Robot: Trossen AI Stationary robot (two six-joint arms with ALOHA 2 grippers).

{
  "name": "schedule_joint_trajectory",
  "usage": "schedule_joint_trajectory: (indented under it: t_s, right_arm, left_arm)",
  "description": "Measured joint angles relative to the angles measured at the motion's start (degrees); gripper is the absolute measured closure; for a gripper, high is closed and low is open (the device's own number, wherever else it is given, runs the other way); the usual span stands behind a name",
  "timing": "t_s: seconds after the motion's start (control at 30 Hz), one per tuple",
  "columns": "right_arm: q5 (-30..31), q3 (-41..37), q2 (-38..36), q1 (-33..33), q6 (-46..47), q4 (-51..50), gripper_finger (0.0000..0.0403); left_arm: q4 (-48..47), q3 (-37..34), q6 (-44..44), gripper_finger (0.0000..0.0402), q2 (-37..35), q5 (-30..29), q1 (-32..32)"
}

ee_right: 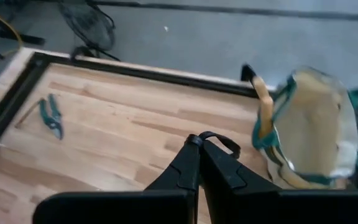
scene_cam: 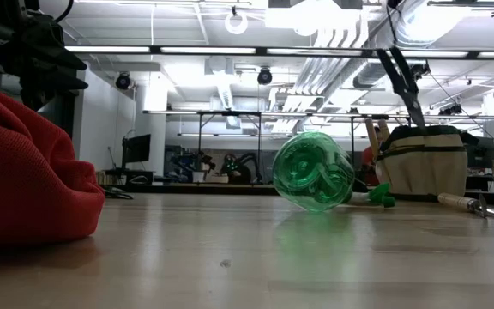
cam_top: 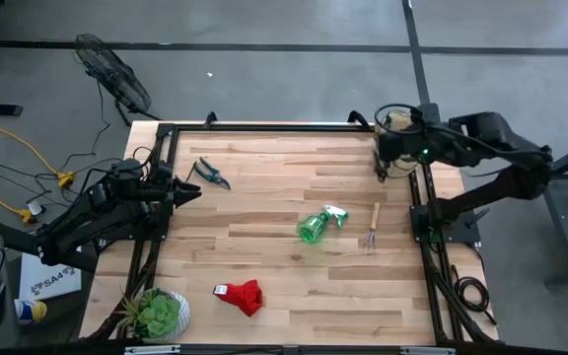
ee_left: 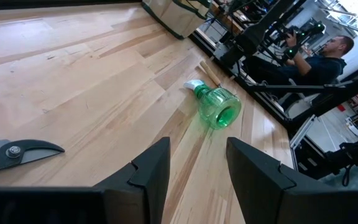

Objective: Pick & Place Garden tools in Gardening bag
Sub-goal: Put the right shear scissors into the gardening bag

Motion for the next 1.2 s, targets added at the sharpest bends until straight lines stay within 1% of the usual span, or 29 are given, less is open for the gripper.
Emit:
schedule_joint_trajectory:
  t_s: [0.17,0.33,0.7,0.97,1.07,1.2]
  right_arm:
    - [-0.4,-5.2,-2.6,1.1,3.8,0.0,0.0400]
    - [-1.0,-6.6,-5.4,1.1,2.7,0.1,0.0400]
    - [-0.8,-6.8,-11.1,0.8,-7.6,0.1,0.0400]
    - [-3.8,-6.9,-15.6,2.1,-17.9,0.1,0.0400]
    - [-5.1,-6.9,-18.0,2.5,-19.8,0.1,0.0400]
    - [-4.8,-8.4,-21.3,2.4,-19.7,0.1,0.0400]
  left_arm:
    - [0.0,0.0,0.0,0.0247,0.0,0.0,0.0]
    - [0.0,0.0,0.0,0.0247,0.0,0.0,0.0]
    - [0.0,0.0,0.0,0.0247,0.0,0.0,0.0]
    - [0.0,0.0,0.0,0.0247,0.0,0.0,0.0]
    - [0.0,0.0,0.0,0.0247,0.0,0.0,0.0]
    - [0.0,0.0,0.0,0.0247,0.0,0.0,0.0]
